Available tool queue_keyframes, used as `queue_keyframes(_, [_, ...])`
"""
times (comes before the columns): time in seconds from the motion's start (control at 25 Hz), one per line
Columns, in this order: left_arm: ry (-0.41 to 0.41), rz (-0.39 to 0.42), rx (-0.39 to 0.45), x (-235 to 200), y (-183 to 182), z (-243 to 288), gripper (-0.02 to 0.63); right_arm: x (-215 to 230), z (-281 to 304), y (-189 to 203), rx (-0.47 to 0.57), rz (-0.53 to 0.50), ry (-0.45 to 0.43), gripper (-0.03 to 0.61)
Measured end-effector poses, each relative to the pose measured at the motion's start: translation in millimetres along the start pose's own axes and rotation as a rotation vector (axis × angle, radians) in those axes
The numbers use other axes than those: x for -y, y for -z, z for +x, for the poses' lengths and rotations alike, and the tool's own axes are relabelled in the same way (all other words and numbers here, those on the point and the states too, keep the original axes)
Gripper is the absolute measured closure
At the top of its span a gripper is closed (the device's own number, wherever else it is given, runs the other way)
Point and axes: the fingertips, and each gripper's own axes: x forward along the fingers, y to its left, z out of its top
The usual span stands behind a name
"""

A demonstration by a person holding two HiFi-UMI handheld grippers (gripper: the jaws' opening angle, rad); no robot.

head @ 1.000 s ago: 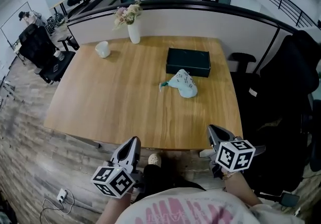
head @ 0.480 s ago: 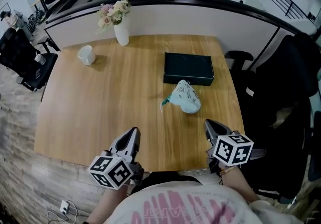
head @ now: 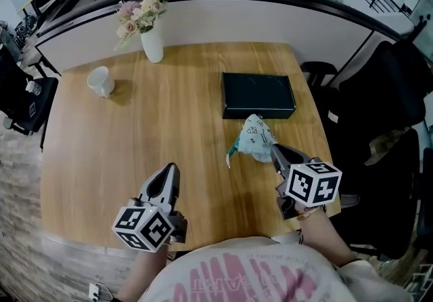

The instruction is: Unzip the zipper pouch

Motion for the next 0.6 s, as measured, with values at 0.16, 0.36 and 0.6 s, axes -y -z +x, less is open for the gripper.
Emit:
queue_keyframes(0.16, [0.008,-0.029,-0.019,-17,5,8,0.612,-8,41,-4,-0.116,0.003,-0.018,0.499])
queue_keyframes(0.36, [0.022,-0.062,-0.044,-25,14,11,0.612,-25,87,-1,-0.212,-0.021,0.003,0.248])
queue_keyframes(0.6, [0.011,-0.082,-0.061,-36,22,11,0.612,-18,116,36,-0.300,-0.055,0.091,0.216])
